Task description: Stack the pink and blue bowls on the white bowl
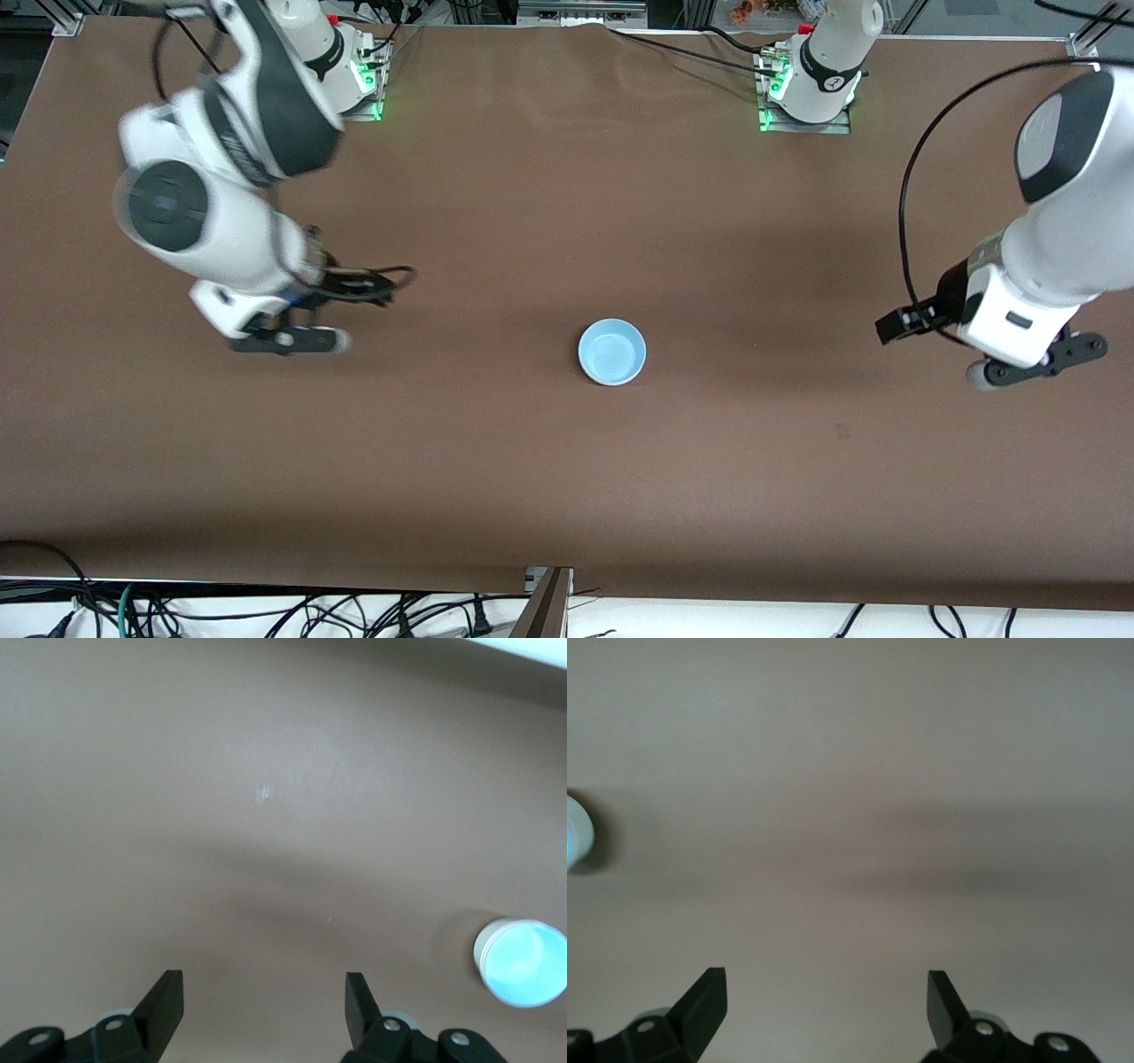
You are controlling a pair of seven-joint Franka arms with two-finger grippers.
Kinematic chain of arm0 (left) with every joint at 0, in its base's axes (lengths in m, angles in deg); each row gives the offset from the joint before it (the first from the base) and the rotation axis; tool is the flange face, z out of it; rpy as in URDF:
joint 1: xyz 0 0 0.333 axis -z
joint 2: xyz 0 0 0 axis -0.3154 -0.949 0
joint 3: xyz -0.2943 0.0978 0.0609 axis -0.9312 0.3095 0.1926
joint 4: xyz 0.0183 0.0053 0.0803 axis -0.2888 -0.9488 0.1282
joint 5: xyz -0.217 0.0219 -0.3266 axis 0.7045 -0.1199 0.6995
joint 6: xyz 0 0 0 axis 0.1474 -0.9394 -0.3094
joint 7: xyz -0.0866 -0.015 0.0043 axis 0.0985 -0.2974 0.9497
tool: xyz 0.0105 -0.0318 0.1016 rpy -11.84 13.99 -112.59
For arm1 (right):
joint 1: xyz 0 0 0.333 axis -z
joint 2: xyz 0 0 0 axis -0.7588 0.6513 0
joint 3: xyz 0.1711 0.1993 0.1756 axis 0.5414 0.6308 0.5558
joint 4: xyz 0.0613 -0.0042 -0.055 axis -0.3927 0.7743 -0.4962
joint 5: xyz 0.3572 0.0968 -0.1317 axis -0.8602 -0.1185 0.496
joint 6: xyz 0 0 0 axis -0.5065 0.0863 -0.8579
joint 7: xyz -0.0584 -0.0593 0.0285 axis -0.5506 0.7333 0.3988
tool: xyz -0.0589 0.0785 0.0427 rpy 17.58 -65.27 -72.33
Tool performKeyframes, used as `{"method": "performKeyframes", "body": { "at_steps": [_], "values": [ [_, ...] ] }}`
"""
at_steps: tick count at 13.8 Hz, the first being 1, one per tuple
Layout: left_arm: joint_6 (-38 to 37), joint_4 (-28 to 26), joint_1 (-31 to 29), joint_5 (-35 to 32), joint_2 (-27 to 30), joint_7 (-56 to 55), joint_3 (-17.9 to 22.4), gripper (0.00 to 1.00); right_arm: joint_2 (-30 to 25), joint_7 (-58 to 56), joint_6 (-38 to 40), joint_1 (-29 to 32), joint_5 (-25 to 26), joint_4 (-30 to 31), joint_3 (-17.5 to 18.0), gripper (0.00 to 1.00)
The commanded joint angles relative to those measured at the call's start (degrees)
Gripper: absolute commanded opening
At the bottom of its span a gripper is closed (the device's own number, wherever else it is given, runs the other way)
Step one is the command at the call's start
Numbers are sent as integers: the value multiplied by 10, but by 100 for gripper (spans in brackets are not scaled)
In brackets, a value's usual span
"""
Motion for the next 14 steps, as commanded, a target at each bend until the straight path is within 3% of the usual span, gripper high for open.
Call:
{"method": "performKeyframes", "body": {
  "at_steps": [1, 2, 5, 8, 14],
  "values": [
    [-55, -6, -4, 18, 54, 67, 2, 88, -81, -20, 58, 3, -45, 36, -72, 100],
    [-71, -6, -5, 18, 73, 81, 3, 90, -104, -37, 61, 3, -57, 36, -103, 100],
    [-96, -11, -7, 33, 100, 97, 5, 92, -147, -101, 77, 2, -43, 34, -144, 100],
    [-87, -28, -24, 47, 99, 99, 7, 93, -145, -145, 129, 1, -43, 19, -180, 100],
    [-70, -40, -43, 65, 101, 173, 6, 93, -140, -179, 152, 2, -43, -5, -190, 100]
  ]
}}
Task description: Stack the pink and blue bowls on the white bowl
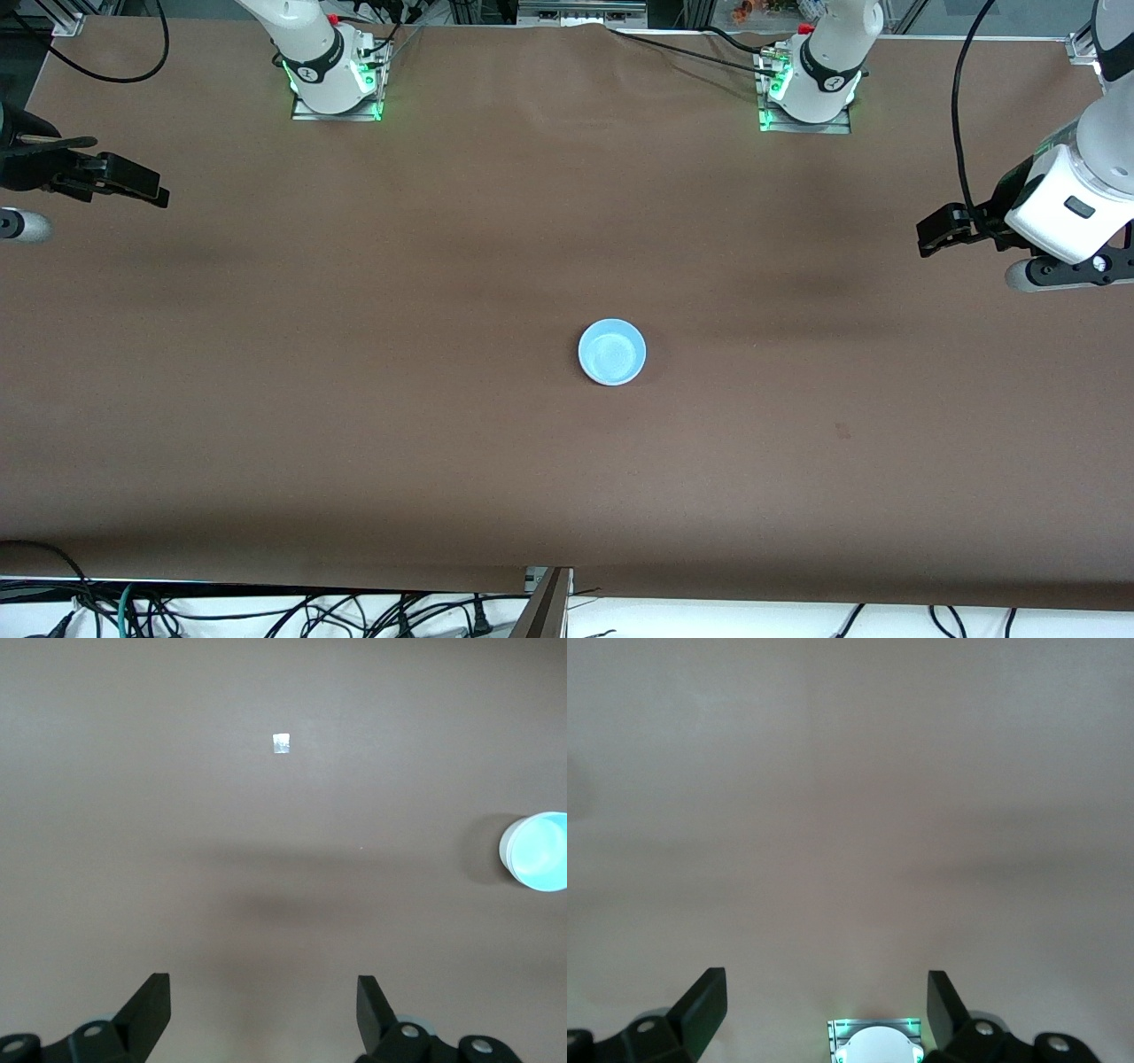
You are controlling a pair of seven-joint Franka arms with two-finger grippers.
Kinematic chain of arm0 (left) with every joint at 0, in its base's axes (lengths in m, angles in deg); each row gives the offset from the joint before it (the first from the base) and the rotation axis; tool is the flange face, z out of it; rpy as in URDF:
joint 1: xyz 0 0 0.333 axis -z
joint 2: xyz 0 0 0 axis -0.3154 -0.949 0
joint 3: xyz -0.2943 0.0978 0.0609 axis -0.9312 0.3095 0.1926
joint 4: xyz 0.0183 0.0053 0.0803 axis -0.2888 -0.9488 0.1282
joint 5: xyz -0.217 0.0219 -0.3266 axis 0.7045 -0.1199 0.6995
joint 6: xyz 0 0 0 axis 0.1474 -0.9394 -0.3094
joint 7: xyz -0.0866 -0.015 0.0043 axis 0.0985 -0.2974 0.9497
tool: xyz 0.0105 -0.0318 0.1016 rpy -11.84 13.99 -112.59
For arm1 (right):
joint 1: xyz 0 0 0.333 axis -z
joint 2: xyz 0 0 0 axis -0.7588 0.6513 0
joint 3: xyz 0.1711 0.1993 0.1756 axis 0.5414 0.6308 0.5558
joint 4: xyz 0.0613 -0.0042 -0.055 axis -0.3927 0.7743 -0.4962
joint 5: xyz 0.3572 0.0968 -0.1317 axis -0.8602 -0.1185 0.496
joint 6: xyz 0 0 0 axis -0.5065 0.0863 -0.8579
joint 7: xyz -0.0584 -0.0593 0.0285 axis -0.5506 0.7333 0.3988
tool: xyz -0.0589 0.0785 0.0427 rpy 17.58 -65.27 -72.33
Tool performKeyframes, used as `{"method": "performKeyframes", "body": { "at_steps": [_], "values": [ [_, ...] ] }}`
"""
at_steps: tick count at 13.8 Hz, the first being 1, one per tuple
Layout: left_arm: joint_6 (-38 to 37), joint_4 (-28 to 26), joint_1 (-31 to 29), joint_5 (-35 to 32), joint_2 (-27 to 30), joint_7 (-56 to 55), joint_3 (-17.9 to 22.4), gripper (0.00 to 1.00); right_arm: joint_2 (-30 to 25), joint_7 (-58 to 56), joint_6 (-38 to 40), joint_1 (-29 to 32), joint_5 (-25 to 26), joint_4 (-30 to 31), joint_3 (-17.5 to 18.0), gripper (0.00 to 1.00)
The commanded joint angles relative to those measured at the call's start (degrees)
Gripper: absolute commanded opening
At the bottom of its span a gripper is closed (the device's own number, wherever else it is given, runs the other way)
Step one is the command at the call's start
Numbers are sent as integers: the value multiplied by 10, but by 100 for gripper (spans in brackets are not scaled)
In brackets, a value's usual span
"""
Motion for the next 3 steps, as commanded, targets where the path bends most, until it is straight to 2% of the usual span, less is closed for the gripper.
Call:
{"method": "performKeyframes", "body": {
  "at_steps": [1, 3],
  "values": [
    [8, -16, -9, 18, 14, 33, -2, 92, 4, -15, 14, -1, 1, -16, -4, 100],
    [10, -27, -8, 39, 22, 42, -4, 91, 5, -17, 13, -1, 2, -17, -4, 100]
  ]
}}
